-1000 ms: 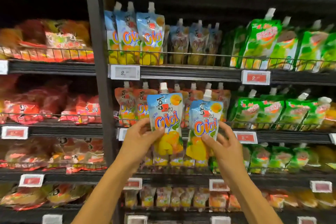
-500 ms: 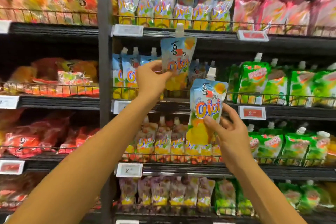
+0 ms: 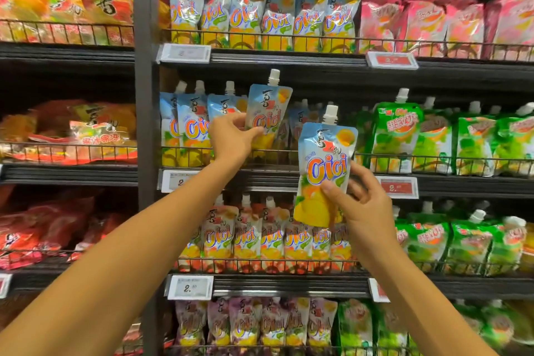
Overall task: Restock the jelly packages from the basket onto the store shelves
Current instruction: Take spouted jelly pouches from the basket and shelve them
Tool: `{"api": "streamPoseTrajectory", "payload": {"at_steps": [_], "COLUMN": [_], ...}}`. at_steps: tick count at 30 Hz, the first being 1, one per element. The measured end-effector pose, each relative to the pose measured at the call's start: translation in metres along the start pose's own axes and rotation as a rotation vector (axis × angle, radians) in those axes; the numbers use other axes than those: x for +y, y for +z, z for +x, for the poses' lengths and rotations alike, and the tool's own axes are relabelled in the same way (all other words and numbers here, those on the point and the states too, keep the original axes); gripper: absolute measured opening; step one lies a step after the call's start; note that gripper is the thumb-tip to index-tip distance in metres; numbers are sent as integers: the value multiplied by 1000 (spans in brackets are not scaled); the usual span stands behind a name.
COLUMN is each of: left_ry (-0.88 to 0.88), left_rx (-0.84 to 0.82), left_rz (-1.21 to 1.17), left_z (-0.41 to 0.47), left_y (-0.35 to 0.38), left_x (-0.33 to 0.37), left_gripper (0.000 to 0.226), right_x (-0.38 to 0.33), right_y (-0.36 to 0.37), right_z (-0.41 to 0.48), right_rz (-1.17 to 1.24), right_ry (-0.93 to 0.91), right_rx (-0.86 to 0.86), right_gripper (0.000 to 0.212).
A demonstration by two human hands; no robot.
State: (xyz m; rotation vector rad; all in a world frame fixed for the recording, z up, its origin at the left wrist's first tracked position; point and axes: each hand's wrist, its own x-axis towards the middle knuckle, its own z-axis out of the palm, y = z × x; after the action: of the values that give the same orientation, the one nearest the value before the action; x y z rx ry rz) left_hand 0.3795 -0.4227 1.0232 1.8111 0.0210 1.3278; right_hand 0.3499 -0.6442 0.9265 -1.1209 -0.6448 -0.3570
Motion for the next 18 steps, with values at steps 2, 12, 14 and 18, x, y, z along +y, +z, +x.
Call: {"api": "streamPoseTrajectory", "payload": {"at_steps": [2,12,14,18], "left_ry": [35,164,146,90], "left_rx": [-6,9,47,56], "left_rz": [47,498,598,690], "left_z": [-2,0,1,5], "left_y": [-2,-9,-11,-13], "left_x": [-3,-4,-2,1], "left_gripper": [28,41,43,55], "right_x": [-3,-22,-22,-11], "right_y": [4,41,48,62], "right_z": [11,95,110,128], "right_rz": [-42,-369,-416,-491], "right_ry": [-29,-271,-281,-245], "right_rx": [10,101,110,90], "right_gripper": [51,40,38,37]}}
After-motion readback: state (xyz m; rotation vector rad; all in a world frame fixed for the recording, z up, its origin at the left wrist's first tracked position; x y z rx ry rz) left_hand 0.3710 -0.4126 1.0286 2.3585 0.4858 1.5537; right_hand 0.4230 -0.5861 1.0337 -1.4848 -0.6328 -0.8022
